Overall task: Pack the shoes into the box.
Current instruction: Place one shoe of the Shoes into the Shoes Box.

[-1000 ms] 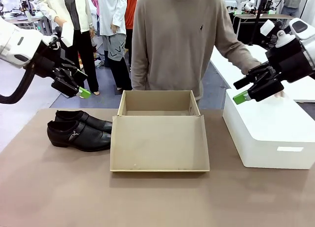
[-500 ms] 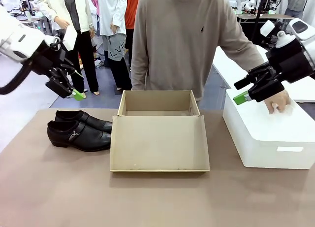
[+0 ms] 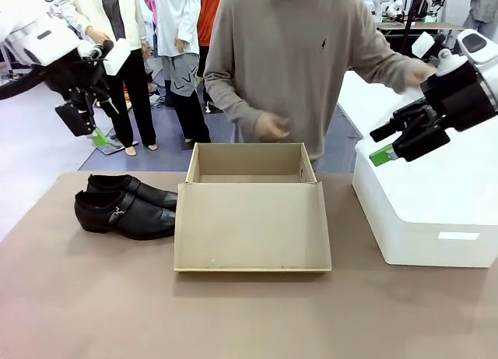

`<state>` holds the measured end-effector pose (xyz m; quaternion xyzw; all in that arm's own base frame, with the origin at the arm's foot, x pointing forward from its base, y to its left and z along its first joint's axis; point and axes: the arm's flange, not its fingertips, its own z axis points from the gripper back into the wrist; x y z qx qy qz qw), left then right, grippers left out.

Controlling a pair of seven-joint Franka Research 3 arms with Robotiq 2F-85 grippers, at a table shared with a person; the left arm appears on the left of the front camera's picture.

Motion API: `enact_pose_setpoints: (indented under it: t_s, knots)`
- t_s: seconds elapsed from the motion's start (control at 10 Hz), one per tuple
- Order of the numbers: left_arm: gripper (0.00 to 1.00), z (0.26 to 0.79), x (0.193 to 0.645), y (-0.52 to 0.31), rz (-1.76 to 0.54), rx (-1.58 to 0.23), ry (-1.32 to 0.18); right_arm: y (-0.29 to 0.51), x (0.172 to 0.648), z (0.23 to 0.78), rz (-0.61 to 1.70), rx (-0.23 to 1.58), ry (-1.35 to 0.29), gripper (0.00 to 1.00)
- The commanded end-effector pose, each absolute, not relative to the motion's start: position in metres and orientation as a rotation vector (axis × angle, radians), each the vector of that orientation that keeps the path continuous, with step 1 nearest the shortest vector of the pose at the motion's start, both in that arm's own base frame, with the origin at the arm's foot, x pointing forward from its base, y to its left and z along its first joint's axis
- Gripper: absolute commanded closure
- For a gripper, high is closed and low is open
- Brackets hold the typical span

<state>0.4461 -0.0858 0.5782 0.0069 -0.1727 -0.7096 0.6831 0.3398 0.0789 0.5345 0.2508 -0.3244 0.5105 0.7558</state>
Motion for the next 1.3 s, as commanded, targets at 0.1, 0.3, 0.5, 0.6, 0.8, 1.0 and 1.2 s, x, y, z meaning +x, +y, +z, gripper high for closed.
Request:
enact_pose_setpoints:
  t_s: [0.1,0.3,0.5,0.6,0.8,1.0,1.2]
  knots:
    - [0.00,0.578,0.488,-0.085,-1.625,0.086,-0.237,0.080,0.345,0.535,1.136,0.568,-0.739,0.00]
    - [0.00,0.567,0.506,-0.084,-1.589,0.141,-0.204,0.080,0.345,0.535,1.136,0.568,-0.739,0.00]
    - [0.00,0.550,0.524,-0.082,-1.593,0.135,-0.150,0.080,0.345,0.535,1.136,0.568,-0.739,0.00]
    - [0.00,0.544,0.530,-0.081,-1.592,0.131,-0.142,0.080,0.345,0.535,1.136,0.568,-0.739,0.00]
    - [0.00,0.541,0.524,-0.079,-1.610,0.109,-0.167,0.080,0.345,0.535,1.136,0.568,-0.739,0.00]
    - [0.00,0.541,0.524,-0.079,-1.610,0.109,-0.167,0.080,0.345,0.535,1.136,0.568,-0.739,0.00]
    - [0.00,0.541,0.524,-0.079,-1.610,0.109,-0.167,0.080,0.345,0.535,1.136,0.568,-0.739,0.00]
